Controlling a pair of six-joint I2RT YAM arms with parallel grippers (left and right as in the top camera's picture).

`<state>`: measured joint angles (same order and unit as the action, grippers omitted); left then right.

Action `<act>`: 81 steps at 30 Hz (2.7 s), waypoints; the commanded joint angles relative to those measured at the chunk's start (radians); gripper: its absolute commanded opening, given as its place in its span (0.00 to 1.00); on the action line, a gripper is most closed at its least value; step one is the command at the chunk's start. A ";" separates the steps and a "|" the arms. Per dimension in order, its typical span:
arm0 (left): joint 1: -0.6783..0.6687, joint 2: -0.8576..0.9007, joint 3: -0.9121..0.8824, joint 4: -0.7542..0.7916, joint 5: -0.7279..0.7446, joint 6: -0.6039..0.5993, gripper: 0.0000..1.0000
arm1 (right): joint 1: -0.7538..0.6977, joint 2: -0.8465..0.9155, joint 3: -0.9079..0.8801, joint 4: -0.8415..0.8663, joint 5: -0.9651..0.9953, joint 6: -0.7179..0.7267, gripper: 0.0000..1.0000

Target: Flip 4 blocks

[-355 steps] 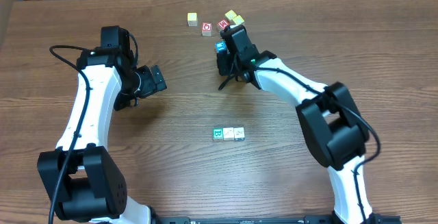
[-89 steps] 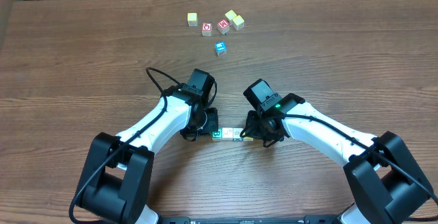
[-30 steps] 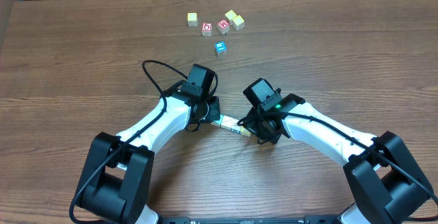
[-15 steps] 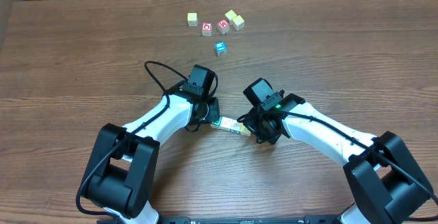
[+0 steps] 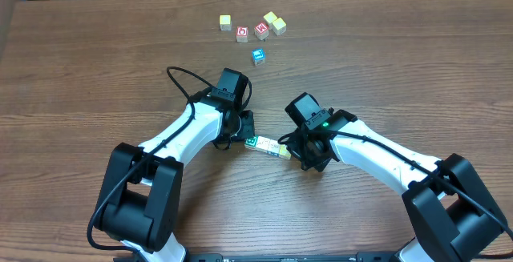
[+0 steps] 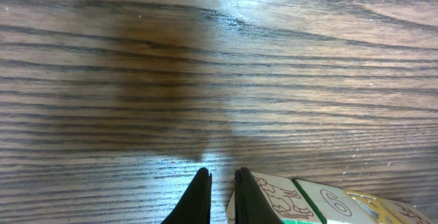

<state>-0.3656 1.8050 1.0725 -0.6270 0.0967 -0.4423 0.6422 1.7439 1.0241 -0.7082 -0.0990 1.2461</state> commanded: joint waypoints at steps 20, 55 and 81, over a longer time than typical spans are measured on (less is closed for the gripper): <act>0.011 0.017 0.016 -0.049 -0.016 0.024 0.04 | 0.016 -0.019 0.002 0.005 0.039 -0.031 0.04; 0.012 0.027 0.016 0.081 0.077 0.039 0.04 | 0.086 -0.019 0.002 0.103 0.028 -0.041 0.04; 0.012 0.072 0.016 0.183 0.078 0.039 0.05 | 0.217 -0.019 0.002 0.211 0.031 0.120 0.04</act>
<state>-0.3386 1.8507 1.0859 -0.4313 0.1181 -0.4156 0.8467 1.7439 1.0187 -0.5457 -0.0902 1.3350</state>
